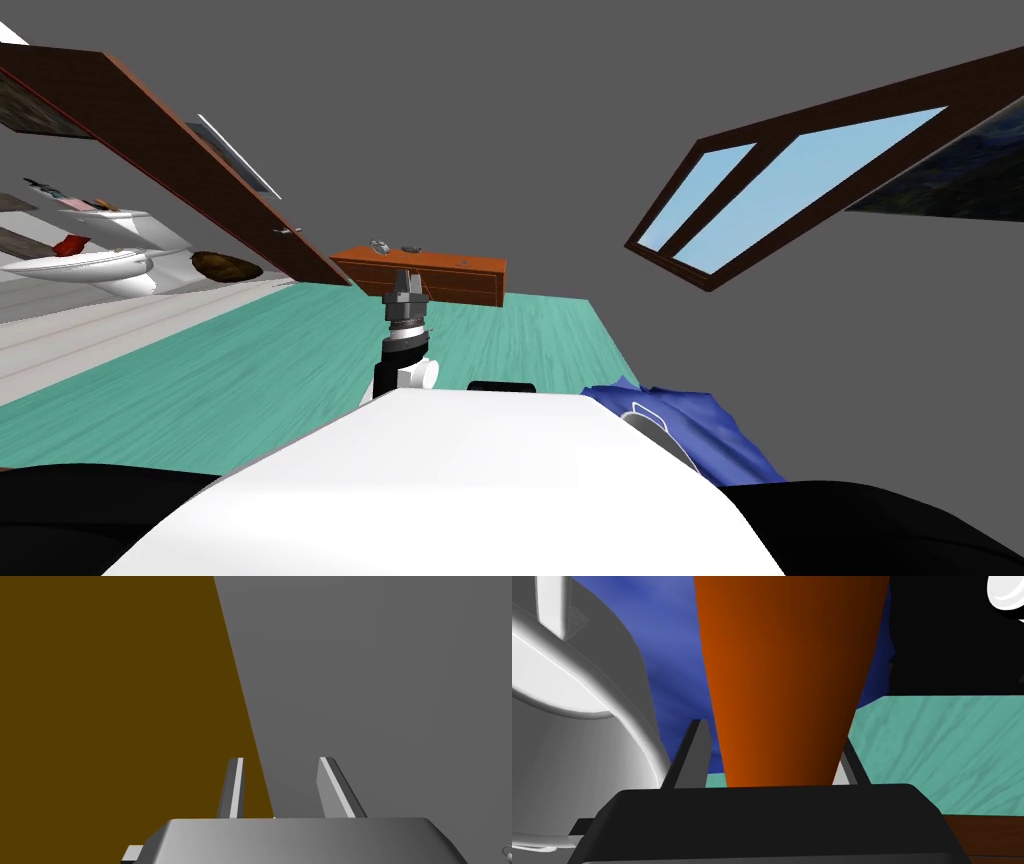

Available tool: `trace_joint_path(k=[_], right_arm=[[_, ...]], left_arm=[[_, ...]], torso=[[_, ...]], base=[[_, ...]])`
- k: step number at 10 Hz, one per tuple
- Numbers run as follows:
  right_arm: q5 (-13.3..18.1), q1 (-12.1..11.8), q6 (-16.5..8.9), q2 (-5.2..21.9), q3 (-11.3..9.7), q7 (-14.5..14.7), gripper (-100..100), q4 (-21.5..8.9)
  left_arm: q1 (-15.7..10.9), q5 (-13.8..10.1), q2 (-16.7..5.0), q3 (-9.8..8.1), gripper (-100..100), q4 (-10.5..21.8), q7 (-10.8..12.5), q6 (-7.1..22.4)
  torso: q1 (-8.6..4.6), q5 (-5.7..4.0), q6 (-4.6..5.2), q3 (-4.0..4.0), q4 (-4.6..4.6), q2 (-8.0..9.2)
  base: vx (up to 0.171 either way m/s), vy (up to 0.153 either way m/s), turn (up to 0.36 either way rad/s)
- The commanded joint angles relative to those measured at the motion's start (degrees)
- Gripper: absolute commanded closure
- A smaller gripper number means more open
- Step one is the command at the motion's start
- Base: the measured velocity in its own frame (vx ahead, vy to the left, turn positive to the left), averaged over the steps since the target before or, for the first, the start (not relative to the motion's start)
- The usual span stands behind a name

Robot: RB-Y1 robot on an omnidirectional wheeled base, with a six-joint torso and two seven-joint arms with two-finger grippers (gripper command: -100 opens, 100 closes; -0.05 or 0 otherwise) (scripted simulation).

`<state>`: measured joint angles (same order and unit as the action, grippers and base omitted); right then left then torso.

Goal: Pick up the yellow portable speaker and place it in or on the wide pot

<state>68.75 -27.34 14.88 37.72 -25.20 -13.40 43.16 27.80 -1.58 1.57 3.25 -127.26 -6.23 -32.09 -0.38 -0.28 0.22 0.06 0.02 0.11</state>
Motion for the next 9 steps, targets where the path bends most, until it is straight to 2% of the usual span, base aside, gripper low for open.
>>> trace_joint_path(k=[1,4,5,6,8,9], right_arm=[[0.0,0.0,0.0,0.0,0.0,0.0,100,0.0],[0.0,0.0,0.2,-0.2,-0.1,0.0,100,0.1],[0.0,0.0,0.2,-0.2,-0.1,0.0,0,0.1],[-0.1,-1.6,0.5,1.8,0.3,0.3,100,1.9],[-0.5,-3.5,1.6,3.7,1.1,1.3,100,4.1],[-0.2,-2.9,0.8,3.3,0.3,0.1,100,3.8]], left_arm=[[0.0,0.0,0.0,0.00,0,0.0,0.0,0.0],[0.0,0.0,0.0,0.00,0,0.0,0.0,0.0],[0.0,0.0,0.0,0.00,0,0.0,0.0,0.0],[0.0,0.0,0.0,0.00,0,0.0,0.0,0.0],[0.0,0.0,0.0,0.00,0,0.0,0.0,0.0],[0.0,0.0,0.0,0.00,0,0.0,0.0,0.0]], torso=[[0.00,0.00,0.00,0.00,0.00,0.00],[-0.18,0.04,0.00,-0.01,0.00,-0.02],[-0.18,0.03,0.00,-0.01,0.00,-0.03],[-0.18,0.03,0.00,-0.01,0.00,-0.03],[0.04,0.16,0.09,-0.16,-0.10,-0.24],[0.13,0.25,0.07,-0.20,-0.12,-0.30]], base=[[-0.002,0.007,0.003],[0.000,0.002,-0.001],[0.000,0.000,0.000],[0.064,0.017,-0.192],[0.085,0.053,-0.121],[0.042,0.024,-0.028]])
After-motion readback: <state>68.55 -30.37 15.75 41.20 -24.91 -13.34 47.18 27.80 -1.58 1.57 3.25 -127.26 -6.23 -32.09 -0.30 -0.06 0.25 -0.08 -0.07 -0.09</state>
